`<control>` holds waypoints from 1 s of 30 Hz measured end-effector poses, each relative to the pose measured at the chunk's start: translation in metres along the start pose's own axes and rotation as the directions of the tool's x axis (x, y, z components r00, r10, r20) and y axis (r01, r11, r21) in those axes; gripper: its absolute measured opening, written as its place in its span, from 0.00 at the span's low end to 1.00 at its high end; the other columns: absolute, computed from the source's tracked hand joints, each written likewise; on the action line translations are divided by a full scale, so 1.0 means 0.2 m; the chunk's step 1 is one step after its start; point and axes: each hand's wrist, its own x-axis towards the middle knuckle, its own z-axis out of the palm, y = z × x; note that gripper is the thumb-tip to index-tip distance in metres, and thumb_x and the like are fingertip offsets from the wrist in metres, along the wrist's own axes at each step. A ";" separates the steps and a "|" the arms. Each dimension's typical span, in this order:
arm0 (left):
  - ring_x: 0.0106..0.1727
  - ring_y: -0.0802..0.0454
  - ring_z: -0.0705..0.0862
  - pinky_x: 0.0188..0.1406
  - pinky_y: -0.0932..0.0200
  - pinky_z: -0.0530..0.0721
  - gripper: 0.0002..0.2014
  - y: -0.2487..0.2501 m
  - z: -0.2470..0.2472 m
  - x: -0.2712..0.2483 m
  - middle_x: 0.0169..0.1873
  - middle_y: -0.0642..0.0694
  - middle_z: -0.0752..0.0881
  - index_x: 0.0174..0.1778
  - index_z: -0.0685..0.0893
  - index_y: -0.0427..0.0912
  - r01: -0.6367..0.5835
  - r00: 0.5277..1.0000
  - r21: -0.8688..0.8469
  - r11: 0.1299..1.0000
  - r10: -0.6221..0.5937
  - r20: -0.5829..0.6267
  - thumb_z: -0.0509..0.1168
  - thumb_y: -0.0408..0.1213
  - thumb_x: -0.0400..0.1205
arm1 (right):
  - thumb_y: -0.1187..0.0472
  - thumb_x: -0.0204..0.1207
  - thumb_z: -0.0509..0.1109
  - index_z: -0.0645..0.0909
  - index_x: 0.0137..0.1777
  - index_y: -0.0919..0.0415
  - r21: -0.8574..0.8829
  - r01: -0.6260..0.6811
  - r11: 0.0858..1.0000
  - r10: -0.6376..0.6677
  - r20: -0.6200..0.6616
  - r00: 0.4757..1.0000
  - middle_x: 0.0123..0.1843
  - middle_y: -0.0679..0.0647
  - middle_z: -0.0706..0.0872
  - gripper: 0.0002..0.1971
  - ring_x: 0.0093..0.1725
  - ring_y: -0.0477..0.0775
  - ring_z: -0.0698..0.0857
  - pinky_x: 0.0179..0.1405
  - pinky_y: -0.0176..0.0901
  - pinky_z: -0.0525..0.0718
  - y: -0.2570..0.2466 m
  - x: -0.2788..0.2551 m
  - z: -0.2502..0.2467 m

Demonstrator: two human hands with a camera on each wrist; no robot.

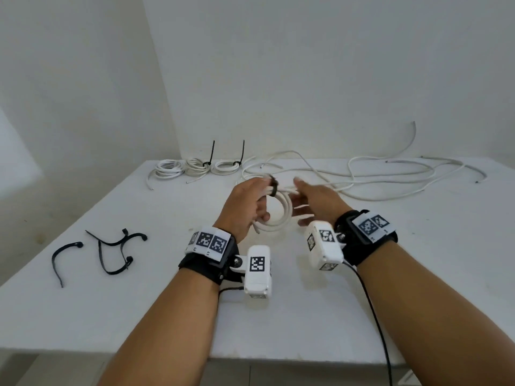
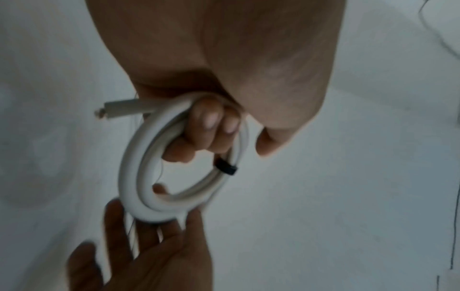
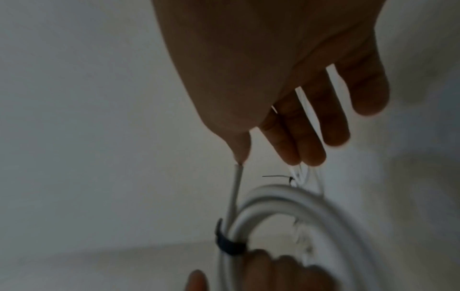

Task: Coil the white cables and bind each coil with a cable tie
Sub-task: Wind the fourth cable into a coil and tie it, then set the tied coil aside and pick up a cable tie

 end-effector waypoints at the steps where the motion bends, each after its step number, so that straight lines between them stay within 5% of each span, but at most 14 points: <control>1: 0.18 0.54 0.62 0.28 0.57 0.71 0.11 0.02 -0.03 0.02 0.18 0.50 0.65 0.43 0.83 0.35 0.009 0.999 -0.053 0.999 -0.012 -0.050 0.57 0.34 0.86 | 0.42 0.83 0.63 0.87 0.47 0.63 -0.181 0.007 0.983 -0.008 -0.008 1.000 0.46 0.55 0.92 0.23 0.49 0.58 0.89 0.48 0.50 0.83 0.01 0.03 0.01; 4: 0.27 0.53 0.74 0.33 0.58 0.72 0.11 0.04 -0.17 0.10 0.27 0.47 0.79 0.48 0.85 0.41 -0.047 0.970 0.078 0.996 0.064 -0.235 0.57 0.30 0.79 | 0.40 0.81 0.64 0.84 0.50 0.69 -0.704 0.013 0.710 -0.005 0.014 1.000 0.55 0.60 0.87 0.27 0.57 0.63 0.85 0.55 0.49 0.80 0.03 0.10 0.06; 6: 0.36 0.52 0.80 0.38 0.58 0.75 0.14 0.05 -0.30 0.15 0.35 0.49 0.85 0.54 0.84 0.47 -0.027 0.943 0.274 0.961 0.115 -0.311 0.57 0.30 0.80 | 0.34 0.78 0.64 0.79 0.67 0.65 -0.855 -0.054 0.517 0.080 -0.014 0.997 0.70 0.63 0.80 0.34 0.68 0.65 0.79 0.67 0.54 0.77 0.03 0.12 0.11; 8: 0.43 0.49 0.82 0.42 0.56 0.75 0.14 0.07 -0.45 0.20 0.39 0.51 0.87 0.61 0.79 0.51 0.016 0.952 0.481 0.877 0.134 -0.275 0.57 0.35 0.81 | 0.32 0.76 0.65 0.66 0.81 0.62 -0.890 -0.099 0.445 0.166 -0.026 0.986 0.79 0.63 0.69 0.42 0.76 0.65 0.72 0.72 0.54 0.72 0.01 0.12 0.14; 11: 0.47 0.45 0.82 0.38 0.56 0.76 0.22 0.12 -0.72 0.27 0.49 0.44 0.87 0.75 0.68 0.46 0.170 0.968 0.776 0.608 0.045 -0.248 0.58 0.35 0.84 | 0.31 0.75 0.66 0.61 0.83 0.61 -0.889 -0.094 0.449 0.215 0.006 0.977 0.80 0.59 0.66 0.46 0.78 0.62 0.69 0.67 0.49 0.72 0.01 0.13 0.15; 15: 0.41 0.41 0.81 0.40 0.55 0.75 0.23 0.16 -1.04 0.33 0.52 0.34 0.83 0.74 0.65 0.40 0.319 0.944 0.906 0.279 -0.005 -0.331 0.62 0.35 0.84 | 0.32 0.69 0.73 0.56 0.84 0.58 -0.840 -0.129 0.527 0.213 -0.016 0.977 0.83 0.55 0.55 0.51 0.81 0.61 0.60 0.56 0.47 0.67 0.09 0.15 0.15; 20: 0.43 0.36 0.81 0.42 0.51 0.72 0.16 0.18 -1.25 0.45 0.45 0.33 0.81 0.65 0.68 0.35 0.349 0.929 0.930 0.117 0.084 -0.360 0.62 0.35 0.85 | 0.30 0.66 0.73 0.50 0.86 0.55 -0.871 -0.150 0.468 0.261 -0.026 0.965 0.87 0.55 0.47 0.56 0.84 0.64 0.55 0.75 0.55 0.65 0.09 0.19 0.15; 26: 0.40 0.38 0.81 0.43 0.46 0.77 0.13 0.16 -1.34 0.60 0.41 0.36 0.82 0.59 0.69 0.36 0.326 0.936 0.945 0.012 0.136 -0.325 0.63 0.39 0.84 | 0.30 0.68 0.73 0.45 0.87 0.54 -0.882 -0.148 0.448 0.278 -0.020 0.960 0.88 0.56 0.43 0.57 0.86 0.64 0.47 0.81 0.57 0.57 0.08 0.20 0.15; 30: 0.41 0.39 0.82 0.47 0.47 0.79 0.12 0.12 -1.38 0.68 0.42 0.39 0.85 0.53 0.70 0.42 0.312 0.943 0.950 -0.031 0.131 -0.306 0.65 0.42 0.82 | 0.33 0.70 0.73 0.45 0.87 0.55 -0.871 -0.151 0.468 0.289 -0.011 0.957 0.88 0.54 0.43 0.56 0.86 0.62 0.48 0.80 0.53 0.60 0.07 0.19 0.15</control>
